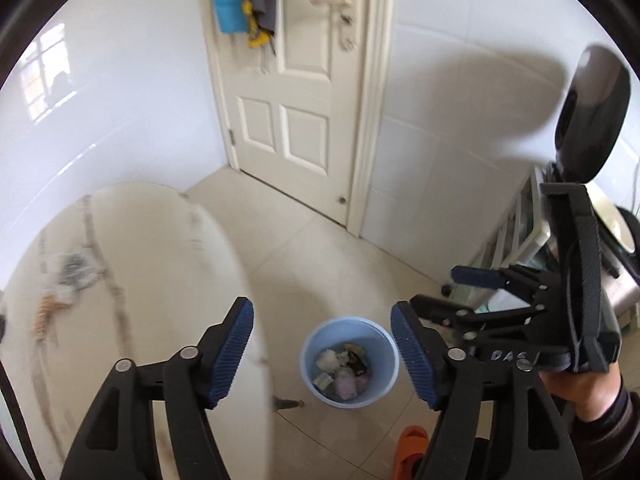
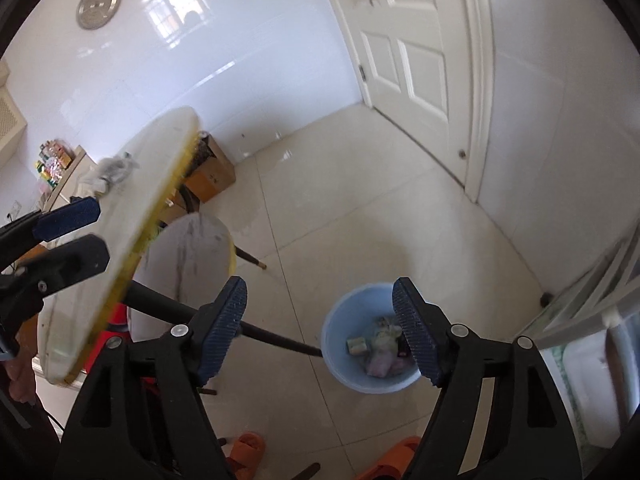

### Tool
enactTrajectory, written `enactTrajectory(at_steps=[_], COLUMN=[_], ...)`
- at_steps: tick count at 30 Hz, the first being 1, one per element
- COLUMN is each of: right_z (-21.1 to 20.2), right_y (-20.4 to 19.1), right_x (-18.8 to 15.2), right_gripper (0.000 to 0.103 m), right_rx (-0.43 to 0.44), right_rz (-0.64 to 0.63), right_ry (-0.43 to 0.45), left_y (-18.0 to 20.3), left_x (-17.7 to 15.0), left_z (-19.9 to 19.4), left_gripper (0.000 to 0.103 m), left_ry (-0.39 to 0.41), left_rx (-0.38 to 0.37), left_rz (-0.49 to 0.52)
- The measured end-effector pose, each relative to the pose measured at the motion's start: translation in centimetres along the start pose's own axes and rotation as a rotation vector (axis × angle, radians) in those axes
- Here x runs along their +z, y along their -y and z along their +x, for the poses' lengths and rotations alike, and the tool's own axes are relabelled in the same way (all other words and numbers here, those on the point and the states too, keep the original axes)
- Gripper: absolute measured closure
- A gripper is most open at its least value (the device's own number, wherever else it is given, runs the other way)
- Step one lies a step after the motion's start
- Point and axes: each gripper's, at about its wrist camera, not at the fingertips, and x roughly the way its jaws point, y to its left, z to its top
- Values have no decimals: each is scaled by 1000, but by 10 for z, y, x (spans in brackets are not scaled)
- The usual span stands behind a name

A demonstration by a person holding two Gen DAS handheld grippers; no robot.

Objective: Collect trash
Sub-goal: 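Move both open tools back over the table trash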

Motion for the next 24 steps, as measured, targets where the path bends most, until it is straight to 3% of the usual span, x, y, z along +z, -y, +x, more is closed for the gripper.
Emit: enactTrajectory(at_steps=[5, 13, 18, 24], right_z=[-27, -22, 3, 51], right_y=[-63, -173, -227, -267], right_x=[20, 47, 62, 84], right_gripper=[25, 24, 24, 23], right_rx=[12, 50, 70, 76], right_rz=[-97, -247, -319, -377], right_ry=[63, 82, 64, 2], left_y=[-48, -142, -208, -247], left_x=[-18, -60, -73, -58], left_z=[-55, -106, -83, -30], left_gripper=[16, 10, 10, 12], left_ry=[73, 77, -2, -73], left_rx=[84, 302, 375, 306], left_rz=[-17, -98, -161, -196])
